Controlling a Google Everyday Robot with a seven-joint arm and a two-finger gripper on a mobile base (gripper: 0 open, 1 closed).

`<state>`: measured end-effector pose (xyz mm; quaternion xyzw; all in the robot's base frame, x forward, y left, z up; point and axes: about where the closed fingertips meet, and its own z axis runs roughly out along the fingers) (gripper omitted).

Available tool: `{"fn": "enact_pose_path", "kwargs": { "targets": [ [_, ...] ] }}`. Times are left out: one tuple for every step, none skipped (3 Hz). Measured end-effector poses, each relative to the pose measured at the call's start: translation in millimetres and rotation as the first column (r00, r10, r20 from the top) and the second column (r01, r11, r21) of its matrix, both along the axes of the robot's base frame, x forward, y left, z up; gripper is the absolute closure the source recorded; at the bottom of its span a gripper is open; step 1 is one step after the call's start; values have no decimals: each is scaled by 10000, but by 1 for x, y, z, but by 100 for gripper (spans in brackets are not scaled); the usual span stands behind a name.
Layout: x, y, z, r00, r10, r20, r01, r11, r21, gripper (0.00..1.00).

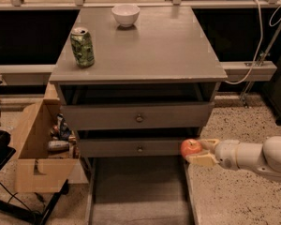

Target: Place apple into bottom drawer

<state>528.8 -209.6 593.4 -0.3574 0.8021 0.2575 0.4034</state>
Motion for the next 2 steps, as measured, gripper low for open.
{"fn": "enact_pose_path", "kwargs": {
  "targets": [
    [0, 0, 0, 10000, 1, 0, -1, 10000, 0, 100],
    [3, 19, -20, 9991, 382, 193, -380, 9992, -113, 100]
  ]
}}
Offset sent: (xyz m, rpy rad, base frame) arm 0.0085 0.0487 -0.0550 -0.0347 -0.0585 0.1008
